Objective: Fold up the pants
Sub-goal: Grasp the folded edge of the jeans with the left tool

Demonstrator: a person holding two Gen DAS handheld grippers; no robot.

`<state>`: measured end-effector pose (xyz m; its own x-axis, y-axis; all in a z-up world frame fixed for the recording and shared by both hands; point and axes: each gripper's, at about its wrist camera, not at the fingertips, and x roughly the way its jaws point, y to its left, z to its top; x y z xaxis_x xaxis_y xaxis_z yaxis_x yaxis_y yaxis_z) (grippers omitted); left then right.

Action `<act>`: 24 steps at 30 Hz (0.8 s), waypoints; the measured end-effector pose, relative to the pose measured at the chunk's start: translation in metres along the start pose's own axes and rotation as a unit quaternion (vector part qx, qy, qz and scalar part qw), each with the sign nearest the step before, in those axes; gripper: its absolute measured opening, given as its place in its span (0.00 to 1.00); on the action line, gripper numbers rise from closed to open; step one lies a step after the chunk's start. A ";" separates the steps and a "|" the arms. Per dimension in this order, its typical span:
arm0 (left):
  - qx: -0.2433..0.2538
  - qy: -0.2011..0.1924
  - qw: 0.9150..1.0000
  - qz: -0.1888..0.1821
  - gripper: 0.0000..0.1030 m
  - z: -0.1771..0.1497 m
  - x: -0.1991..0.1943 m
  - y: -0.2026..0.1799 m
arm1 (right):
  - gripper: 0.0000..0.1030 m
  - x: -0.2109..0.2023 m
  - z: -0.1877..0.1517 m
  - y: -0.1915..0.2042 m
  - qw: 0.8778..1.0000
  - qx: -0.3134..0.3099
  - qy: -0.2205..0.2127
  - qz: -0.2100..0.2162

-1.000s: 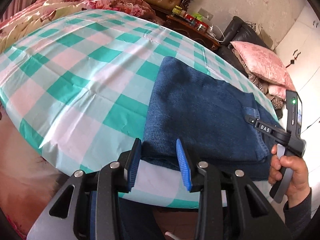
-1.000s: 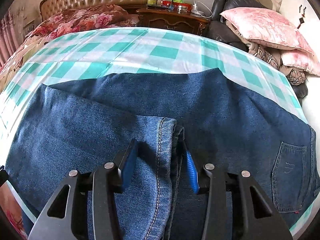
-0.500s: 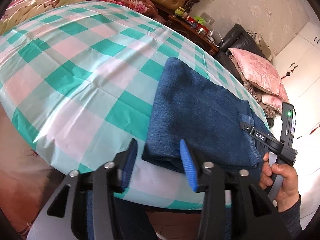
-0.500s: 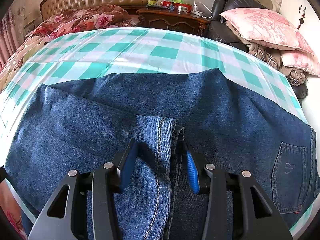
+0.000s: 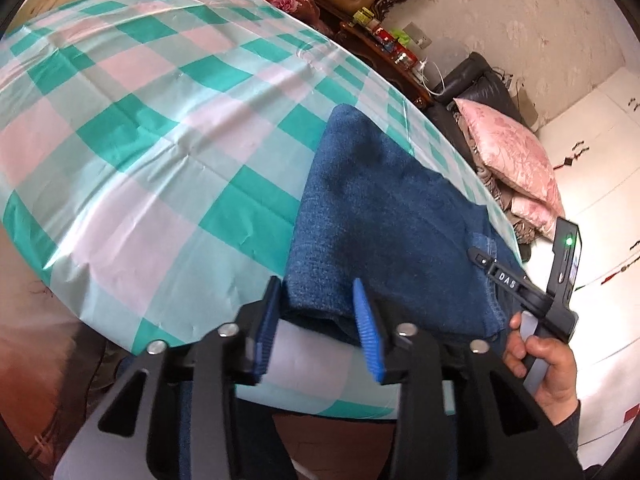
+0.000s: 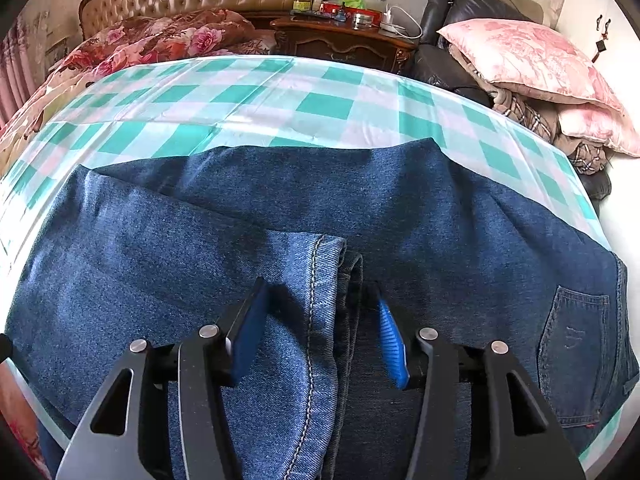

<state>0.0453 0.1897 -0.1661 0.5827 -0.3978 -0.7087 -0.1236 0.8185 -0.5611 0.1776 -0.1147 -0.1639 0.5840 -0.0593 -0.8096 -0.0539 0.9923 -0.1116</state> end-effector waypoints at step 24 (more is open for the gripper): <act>-0.033 0.005 0.999 -0.020 0.27 0.003 0.001 0.006 | 0.53 0.000 0.000 0.001 1.000 -0.007 -0.003 -0.012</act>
<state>0.0478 0.1953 -0.1685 0.5797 -0.4344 -0.6894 -0.1530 0.7729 -0.6158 0.1773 -0.1132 -0.1644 0.5902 -0.0819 -0.8031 -0.0507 0.9891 -0.1381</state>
